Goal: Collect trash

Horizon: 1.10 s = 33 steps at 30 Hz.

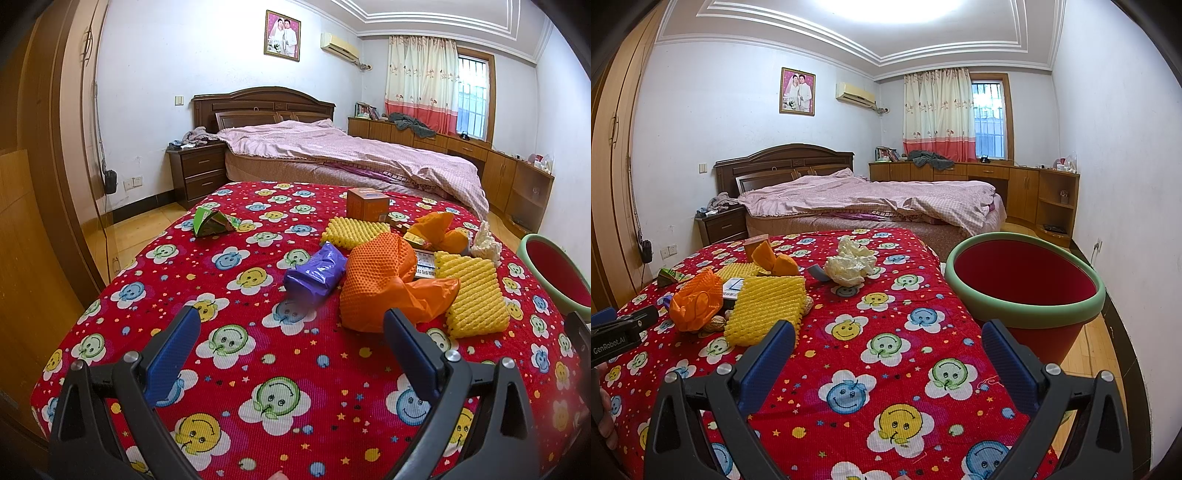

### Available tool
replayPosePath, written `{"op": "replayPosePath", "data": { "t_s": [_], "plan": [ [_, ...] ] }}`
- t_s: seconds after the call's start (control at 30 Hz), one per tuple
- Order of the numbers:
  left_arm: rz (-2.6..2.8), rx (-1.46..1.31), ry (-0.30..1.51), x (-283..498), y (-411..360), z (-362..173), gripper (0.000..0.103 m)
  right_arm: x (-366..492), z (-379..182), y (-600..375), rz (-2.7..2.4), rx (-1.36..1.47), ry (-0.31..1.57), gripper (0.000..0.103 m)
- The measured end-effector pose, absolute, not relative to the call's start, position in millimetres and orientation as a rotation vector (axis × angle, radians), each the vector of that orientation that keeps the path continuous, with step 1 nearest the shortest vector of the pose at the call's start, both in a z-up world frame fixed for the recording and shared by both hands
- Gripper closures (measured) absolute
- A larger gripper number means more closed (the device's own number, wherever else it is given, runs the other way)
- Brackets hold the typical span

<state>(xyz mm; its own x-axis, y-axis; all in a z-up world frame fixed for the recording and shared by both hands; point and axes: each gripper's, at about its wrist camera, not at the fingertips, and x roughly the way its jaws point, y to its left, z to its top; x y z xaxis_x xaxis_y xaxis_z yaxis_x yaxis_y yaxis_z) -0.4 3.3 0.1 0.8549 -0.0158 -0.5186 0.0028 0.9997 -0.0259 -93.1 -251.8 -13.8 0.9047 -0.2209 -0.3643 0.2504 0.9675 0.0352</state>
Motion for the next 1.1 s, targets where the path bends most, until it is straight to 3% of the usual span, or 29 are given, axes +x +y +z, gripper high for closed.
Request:
{"op": "replayPosePath", "data": {
  "t_s": [0.63,1.1],
  "plan": [
    [-0.006,-0.038,0.596,12.9,10.8,7.1,0.004,-81.4,-6.3,-250.2,-0.203,0.075,0.433,0.000],
    [0.004,-0.019,0.695,83.3,59.0,28.9,0.004,-32.4,23.4,-246.4,-0.076,0.198,0.546,0.000]
  ]
}}
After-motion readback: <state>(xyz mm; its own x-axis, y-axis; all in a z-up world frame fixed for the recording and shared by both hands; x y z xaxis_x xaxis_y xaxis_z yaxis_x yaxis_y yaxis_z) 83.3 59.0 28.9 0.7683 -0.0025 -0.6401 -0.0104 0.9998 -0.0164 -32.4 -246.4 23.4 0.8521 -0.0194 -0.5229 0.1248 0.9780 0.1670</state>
